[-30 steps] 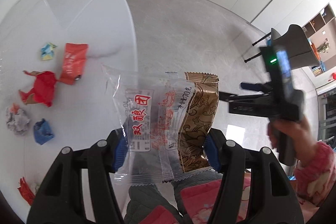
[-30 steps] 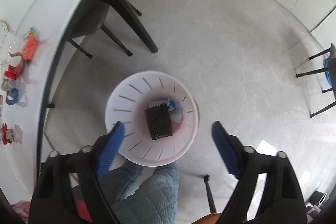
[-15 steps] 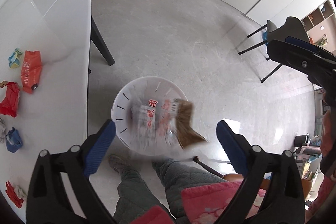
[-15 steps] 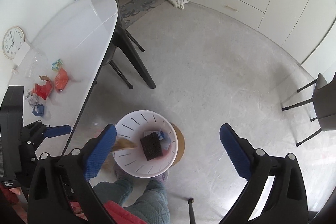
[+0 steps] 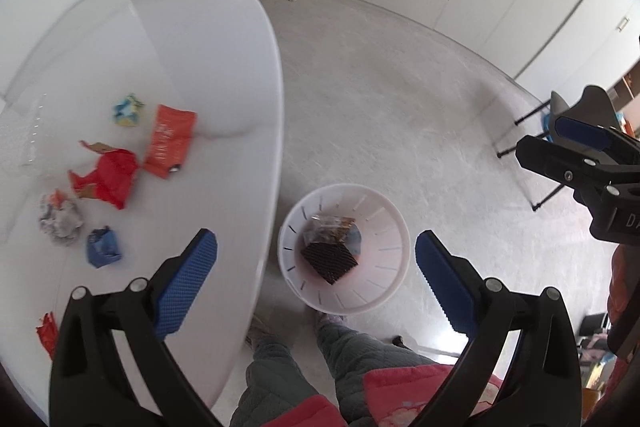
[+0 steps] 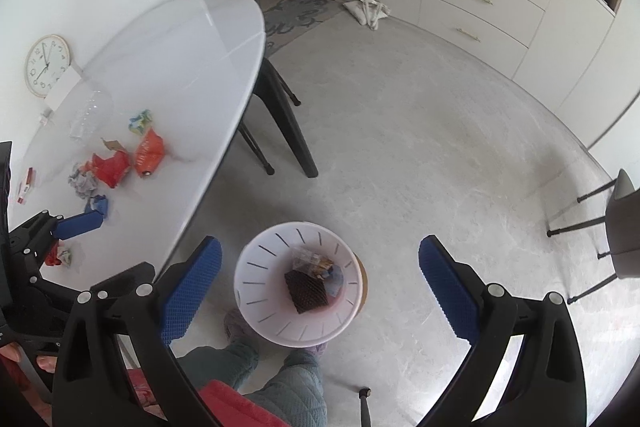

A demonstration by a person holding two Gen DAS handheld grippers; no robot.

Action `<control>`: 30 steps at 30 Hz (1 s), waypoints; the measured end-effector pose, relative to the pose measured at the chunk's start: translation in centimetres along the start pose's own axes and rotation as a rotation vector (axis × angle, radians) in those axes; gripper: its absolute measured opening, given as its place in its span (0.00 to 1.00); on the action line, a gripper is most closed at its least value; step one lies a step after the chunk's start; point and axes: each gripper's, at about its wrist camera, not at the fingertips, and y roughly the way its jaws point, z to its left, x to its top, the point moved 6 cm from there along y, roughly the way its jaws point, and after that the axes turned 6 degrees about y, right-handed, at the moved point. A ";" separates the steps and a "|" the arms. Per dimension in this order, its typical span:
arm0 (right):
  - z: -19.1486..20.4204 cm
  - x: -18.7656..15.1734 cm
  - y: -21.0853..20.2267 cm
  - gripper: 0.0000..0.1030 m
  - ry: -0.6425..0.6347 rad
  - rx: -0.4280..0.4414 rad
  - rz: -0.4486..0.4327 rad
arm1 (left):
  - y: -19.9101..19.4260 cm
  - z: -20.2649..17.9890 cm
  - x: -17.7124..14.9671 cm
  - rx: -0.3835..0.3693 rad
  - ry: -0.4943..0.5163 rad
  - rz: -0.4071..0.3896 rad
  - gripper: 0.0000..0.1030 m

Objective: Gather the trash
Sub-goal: 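Carry the pad and snack bag to the wastebasket and open both tools, then move both tools back over the table toward the crumpled paper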

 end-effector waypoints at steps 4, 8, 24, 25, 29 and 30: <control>2.9 0.8 -0.7 0.95 -0.034 0.031 -0.031 | -2.1 2.9 -0.7 0.033 -0.046 -0.034 0.92; 5.7 1.2 -0.8 0.95 -0.060 0.063 -0.039 | -3.6 6.5 -1.5 0.062 -0.111 -0.055 0.92; 17.5 1.9 3.3 0.96 -0.192 0.196 0.012 | -4.2 22.2 -6.6 0.225 -0.398 -0.026 0.92; 18.0 1.9 3.6 0.96 -0.198 0.203 0.014 | -3.8 23.1 -6.8 0.229 -0.416 -0.017 0.92; 20.3 2.4 4.7 0.96 -0.234 0.218 0.030 | -1.6 26.2 -7.1 0.241 -0.462 0.026 0.92; 20.8 2.5 5.1 0.96 -0.242 0.223 0.036 | -1.0 26.8 -7.1 0.242 -0.469 0.037 0.92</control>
